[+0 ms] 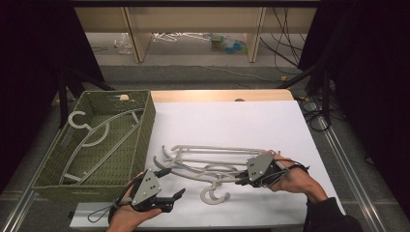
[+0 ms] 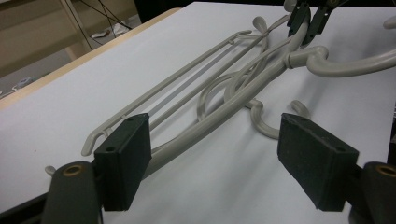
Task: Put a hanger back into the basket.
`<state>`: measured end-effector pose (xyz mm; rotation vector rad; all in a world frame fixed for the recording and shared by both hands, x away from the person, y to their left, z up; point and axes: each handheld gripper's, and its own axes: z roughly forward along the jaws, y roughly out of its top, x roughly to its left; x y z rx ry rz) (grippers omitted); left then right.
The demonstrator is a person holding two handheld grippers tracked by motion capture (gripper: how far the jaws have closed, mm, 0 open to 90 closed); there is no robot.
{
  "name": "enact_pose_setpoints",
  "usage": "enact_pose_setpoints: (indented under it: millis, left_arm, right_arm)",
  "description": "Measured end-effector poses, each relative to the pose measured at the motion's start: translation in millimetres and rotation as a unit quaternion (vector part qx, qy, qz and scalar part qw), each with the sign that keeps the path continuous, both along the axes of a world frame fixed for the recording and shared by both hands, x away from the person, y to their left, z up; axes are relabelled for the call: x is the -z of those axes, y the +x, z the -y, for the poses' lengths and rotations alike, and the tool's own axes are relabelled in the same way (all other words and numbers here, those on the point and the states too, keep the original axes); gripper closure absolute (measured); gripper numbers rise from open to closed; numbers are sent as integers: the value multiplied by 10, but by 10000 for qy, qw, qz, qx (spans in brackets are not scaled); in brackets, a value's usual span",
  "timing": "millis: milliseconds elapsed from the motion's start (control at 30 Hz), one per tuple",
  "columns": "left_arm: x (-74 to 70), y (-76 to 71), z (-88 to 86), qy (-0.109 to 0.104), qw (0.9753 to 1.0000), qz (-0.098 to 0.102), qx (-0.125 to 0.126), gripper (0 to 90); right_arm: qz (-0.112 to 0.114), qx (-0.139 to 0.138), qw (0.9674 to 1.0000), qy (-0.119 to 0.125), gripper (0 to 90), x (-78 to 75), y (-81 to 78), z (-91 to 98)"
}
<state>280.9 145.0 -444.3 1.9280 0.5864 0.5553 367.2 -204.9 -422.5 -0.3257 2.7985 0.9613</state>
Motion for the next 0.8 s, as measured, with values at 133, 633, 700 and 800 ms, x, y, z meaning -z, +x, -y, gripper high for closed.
enact_pose_setpoints:
  millis: [133, 633, 700, 800]
  left_arm:
    - [8, 6, 35, 106, 9999, 19, 42, 251]
    - [89, 67, 298, 865, 9943, 158, 600, 305]
    - [98, 75, 340, 977, 9927, 201, 679, 314]
    - [115, 97, 396, 1210, 9891, 244, 801, 333]
  right_arm:
    - [-136, -44, 9998, 99, 822, 15, -36, 17]
    - [-235, -127, 9996, 62, 822, 42, -89, 23]
    - [-297, -123, 9995, 0, 822, 51, -104, 12]
    - [-302, -187, 9994, 9, 822, 58, -107, -2]
